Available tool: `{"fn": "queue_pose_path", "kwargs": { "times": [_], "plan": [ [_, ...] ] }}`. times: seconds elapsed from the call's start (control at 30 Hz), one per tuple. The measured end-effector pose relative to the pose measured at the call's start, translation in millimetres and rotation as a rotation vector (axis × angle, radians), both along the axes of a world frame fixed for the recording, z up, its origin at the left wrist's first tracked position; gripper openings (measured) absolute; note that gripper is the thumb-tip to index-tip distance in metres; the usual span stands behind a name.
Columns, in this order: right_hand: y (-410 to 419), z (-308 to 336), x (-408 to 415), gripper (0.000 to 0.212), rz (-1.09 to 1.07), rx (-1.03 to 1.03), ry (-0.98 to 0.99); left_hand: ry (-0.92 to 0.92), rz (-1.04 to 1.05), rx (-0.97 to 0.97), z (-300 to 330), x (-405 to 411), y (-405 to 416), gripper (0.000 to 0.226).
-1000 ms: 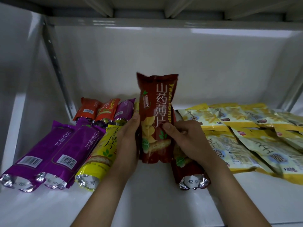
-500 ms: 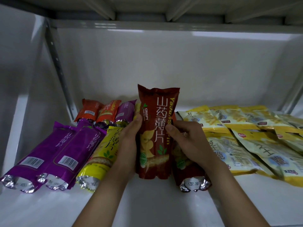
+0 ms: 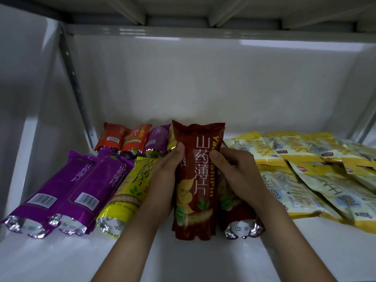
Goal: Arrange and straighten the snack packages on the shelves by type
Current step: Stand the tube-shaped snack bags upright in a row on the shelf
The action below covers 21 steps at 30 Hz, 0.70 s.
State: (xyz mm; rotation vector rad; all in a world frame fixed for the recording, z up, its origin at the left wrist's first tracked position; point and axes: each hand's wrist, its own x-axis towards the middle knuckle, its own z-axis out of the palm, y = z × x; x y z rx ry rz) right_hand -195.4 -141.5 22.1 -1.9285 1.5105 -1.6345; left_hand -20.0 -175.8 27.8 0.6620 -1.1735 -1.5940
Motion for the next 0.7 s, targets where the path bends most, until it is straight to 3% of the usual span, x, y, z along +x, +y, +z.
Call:
{"fn": "queue_pose_path", "kwargs": {
  "times": [0.17, 0.37, 0.5, 0.63, 0.7],
  "plan": [
    [1.2, -0.6, -0.6, 0.056, 0.060, 0.009, -0.034, 0.014, 0.002, 0.051, 0.3, 0.7, -0.7, 0.056],
    [3.4, -0.9, 0.7, 0.071, 0.109, 0.025, -0.061, -0.028, 0.070, 0.036, 2.8, 6.1, -5.5, 0.042],
    [5.7, 4.7, 2.2, 0.058, 0.028, -0.029, -0.118, -0.010, 0.065, 0.048, 2.1, 4.2, -3.8, 0.035],
    [2.7, 4.0, -0.7, 0.086, -0.030, -0.007, -0.152, -0.003, 0.035, 0.037, 2.7, 2.0, -2.6, 0.042],
    [2.0, 4.9, -0.5, 0.090, -0.007, 0.003, -0.150, -0.021, 0.005, 0.009, 1.0, 2.2, -2.2, 0.044]
  ]
}}
